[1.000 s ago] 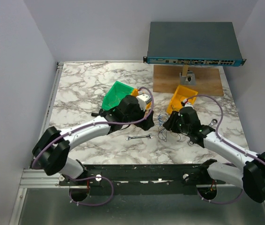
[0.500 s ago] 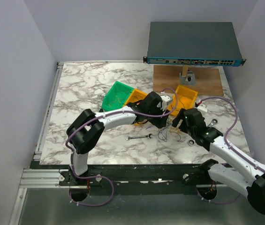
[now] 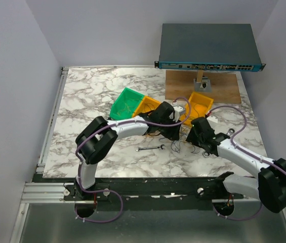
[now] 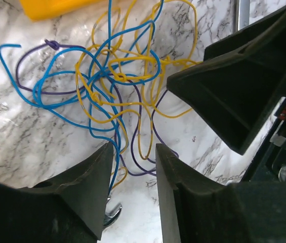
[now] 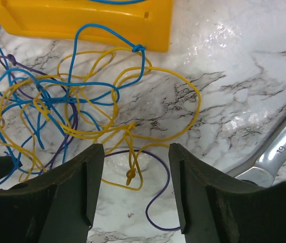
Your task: Untangle the cables
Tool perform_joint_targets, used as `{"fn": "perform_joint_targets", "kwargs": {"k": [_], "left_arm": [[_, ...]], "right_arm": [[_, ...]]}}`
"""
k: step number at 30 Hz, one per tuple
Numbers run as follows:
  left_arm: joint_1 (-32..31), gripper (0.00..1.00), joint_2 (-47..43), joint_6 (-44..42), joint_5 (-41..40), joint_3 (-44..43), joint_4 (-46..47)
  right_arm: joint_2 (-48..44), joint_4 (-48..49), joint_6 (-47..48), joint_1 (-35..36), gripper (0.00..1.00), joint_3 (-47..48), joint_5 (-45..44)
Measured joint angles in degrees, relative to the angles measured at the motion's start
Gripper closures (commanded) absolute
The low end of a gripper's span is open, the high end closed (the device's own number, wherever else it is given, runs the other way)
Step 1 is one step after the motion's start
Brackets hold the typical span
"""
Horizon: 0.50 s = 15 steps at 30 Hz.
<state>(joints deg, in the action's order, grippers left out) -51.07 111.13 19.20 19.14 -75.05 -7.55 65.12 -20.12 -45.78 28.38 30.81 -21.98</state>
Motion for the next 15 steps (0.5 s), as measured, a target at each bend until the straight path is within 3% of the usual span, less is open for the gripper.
{"fn": "perform_joint_targets", "kwargs": {"k": [2,6,15], "left_arm": [[0.0,0.62,0.0,1.6,1.0,1.3,1.5],[0.7,0.62,0.0,3.2,1.5,3.5,2.4],[1.9,0.58,-7.8,3.5,0.7,10.2,3.2]], "right_arm": [[1.4,0.3,-0.2,0.0,0.53,0.0,0.9],[2.5,0.7,-0.5,0.0,0.98,0.0,2.6],[-4.9,-6.1,0.4,0.0,0.99,4.0,5.7]]}}
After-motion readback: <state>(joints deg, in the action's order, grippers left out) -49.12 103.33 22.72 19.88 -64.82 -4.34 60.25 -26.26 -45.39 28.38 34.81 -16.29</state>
